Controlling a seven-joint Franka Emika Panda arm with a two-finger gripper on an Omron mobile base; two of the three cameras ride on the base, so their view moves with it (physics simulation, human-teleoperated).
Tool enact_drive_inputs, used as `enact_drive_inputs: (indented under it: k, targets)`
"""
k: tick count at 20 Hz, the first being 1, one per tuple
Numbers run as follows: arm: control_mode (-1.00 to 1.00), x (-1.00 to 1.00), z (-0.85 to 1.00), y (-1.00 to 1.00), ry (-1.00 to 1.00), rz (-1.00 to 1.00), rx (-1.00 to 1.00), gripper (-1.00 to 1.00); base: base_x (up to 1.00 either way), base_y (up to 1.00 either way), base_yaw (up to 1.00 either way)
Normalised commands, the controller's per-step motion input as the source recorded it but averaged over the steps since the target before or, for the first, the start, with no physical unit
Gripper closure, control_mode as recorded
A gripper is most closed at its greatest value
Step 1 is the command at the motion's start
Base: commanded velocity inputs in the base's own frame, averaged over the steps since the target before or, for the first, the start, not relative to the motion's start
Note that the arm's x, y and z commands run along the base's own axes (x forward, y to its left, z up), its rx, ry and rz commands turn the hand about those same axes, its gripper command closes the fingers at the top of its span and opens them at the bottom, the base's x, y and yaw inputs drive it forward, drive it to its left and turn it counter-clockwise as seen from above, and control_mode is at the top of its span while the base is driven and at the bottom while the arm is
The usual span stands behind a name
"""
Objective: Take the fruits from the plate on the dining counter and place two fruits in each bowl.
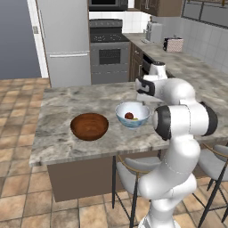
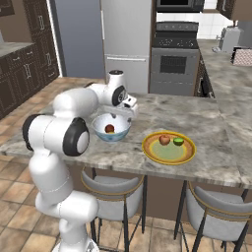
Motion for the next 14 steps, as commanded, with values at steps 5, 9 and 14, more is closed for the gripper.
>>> enact_drive_inputs:
  k: [5,9,14]
  targets:
    - [-1.00,-0.14,0.00,-0.75,-0.02,-0.16,0.00,-1.00,0.00,0.00,0.00]
    - [-1.00,-0.06,-0.01,-0.78,-0.08,-0.14,0.00,-1.00,0.00,0.00,0.00]
    - [-1.00,-0.22,-0.04,-0.79,-0.10,-0.12,0.00,-1.00,0.00,0.00,0.00]
